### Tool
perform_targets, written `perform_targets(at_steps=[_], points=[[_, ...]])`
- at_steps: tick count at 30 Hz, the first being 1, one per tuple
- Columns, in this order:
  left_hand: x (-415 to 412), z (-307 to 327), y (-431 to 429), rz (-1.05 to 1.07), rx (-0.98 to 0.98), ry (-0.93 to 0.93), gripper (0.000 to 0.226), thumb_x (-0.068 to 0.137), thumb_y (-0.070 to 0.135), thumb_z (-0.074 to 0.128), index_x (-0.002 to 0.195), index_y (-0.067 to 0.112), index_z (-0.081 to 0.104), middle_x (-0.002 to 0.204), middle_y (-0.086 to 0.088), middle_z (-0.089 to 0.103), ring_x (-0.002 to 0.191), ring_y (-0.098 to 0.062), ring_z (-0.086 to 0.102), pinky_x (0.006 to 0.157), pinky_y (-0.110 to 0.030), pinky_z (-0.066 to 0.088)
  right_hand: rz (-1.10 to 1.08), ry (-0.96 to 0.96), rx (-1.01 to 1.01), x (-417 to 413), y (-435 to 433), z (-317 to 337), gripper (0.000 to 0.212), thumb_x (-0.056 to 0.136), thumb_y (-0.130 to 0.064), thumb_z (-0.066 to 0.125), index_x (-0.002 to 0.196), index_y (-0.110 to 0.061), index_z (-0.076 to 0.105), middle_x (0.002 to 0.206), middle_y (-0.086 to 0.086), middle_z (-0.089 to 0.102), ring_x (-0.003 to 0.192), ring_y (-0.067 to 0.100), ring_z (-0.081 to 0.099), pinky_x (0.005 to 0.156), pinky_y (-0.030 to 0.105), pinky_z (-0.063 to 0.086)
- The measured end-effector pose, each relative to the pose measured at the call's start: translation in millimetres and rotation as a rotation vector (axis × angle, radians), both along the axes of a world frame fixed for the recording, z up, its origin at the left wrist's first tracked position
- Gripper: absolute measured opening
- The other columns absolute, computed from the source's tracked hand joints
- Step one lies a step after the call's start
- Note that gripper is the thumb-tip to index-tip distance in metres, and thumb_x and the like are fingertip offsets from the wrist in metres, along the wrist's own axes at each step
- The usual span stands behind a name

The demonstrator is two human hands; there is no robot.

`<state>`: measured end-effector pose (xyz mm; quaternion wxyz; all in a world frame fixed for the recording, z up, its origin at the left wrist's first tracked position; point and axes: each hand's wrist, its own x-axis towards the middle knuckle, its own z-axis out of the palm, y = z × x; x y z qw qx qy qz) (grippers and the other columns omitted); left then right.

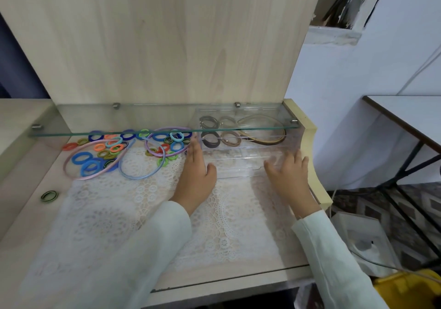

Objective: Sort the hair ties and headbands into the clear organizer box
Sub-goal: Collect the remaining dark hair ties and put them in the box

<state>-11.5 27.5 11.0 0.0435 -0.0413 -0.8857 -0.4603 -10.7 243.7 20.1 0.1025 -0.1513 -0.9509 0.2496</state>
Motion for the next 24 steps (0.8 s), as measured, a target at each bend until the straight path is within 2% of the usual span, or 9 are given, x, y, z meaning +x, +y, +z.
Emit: perform_targets(at_steps=[4,8,15,20,24], points=[[8,-1,-2,-0.024,-0.081,-0.043,0.072,0.103,0.021,0.036,0.156,0.012,-0.012,0.164,0.000,-0.015,0.151,-0.013,-0.010,0.121,-0.029,-0.003,-0.030,-0.040,-0.018,7,1,4,0.078,0.091,-0.041,0.052,0.148,0.000,0.020,0.157,0.025,0.009,0.145,0.038,0.003,0.119,0.043,0.004],[21,-3,0,-0.060,-0.153,-0.066,0.067,0.104,0.023,0.030,0.156,0.012,-0.011,0.165,-0.001,-0.013,0.151,-0.012,-0.009,0.119,-0.027,-0.006,-0.046,-0.098,-0.013,18,2,7,0.078,0.089,-0.040,0.049,0.149,-0.001,0.017,0.158,0.021,0.007,0.146,0.035,0.001,0.120,0.043,0.004],[34,-4,-1,-0.091,-0.231,-0.074,0.064,0.105,0.025,0.027,0.156,0.011,-0.008,0.165,-0.002,-0.011,0.151,-0.012,-0.009,0.119,-0.026,-0.008,-0.060,-0.131,0.003,33,3,4,0.080,0.089,-0.043,0.045,0.150,-0.002,0.015,0.159,0.020,0.004,0.147,0.033,-0.001,0.120,0.043,0.003],[40,-3,-2,-0.102,-0.237,-0.078,0.064,0.105,0.025,0.027,0.157,0.011,-0.008,0.165,-0.002,-0.010,0.151,-0.013,-0.009,0.120,-0.027,-0.008,-0.064,-0.157,0.044,38,6,5,0.084,0.085,-0.050,0.042,0.148,0.001,0.020,0.157,0.023,0.013,0.146,0.036,0.005,0.119,0.045,0.007],[44,-2,-3,-0.112,-0.251,-0.076,0.064,0.104,0.026,0.027,0.157,0.011,-0.008,0.165,-0.002,-0.010,0.151,-0.014,-0.009,0.120,-0.027,-0.009,-0.043,-0.207,0.058,46,6,14,0.080,0.091,-0.047,0.044,0.150,-0.001,0.014,0.159,0.020,0.004,0.147,0.035,0.000,0.120,0.045,0.006]])
